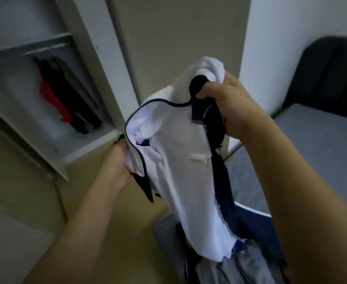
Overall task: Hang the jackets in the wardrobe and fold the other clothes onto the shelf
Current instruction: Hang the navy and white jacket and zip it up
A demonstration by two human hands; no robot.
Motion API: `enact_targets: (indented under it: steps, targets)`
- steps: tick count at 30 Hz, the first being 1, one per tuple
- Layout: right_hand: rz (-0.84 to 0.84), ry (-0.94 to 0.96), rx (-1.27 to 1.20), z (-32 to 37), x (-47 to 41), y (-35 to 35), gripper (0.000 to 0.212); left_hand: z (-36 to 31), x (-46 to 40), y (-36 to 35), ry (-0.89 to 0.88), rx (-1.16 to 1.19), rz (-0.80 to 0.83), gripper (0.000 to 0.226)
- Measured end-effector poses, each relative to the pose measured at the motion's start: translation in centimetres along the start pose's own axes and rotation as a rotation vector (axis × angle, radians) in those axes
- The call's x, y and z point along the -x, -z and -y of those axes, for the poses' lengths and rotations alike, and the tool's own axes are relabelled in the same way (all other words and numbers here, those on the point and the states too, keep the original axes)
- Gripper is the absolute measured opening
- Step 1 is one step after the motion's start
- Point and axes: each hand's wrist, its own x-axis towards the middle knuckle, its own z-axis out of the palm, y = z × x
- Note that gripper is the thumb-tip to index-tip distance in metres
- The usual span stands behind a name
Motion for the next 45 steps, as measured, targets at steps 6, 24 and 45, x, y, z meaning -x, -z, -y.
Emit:
enact_targets:
  steps: [6,24,45]
  targets:
    - [0.228,0.182,0.074,2.5,-10.9,-16.0,0.022,-8.8,-5.3,11.0,-0.197,-0.457,-0.024,0.041]
    - [0.094,0.431,0.436,-4.2,-42.5,-42.5,0.005,-20.4,-34.7,33.5,-0.455,-1.073,-0.491,0.024]
    - [0.631,0.200,1.107,-17.0,-74.9,-61.3,0.102,-41.9,-68.8,39.4,-0.783,-0.977,-0.147,0.017]
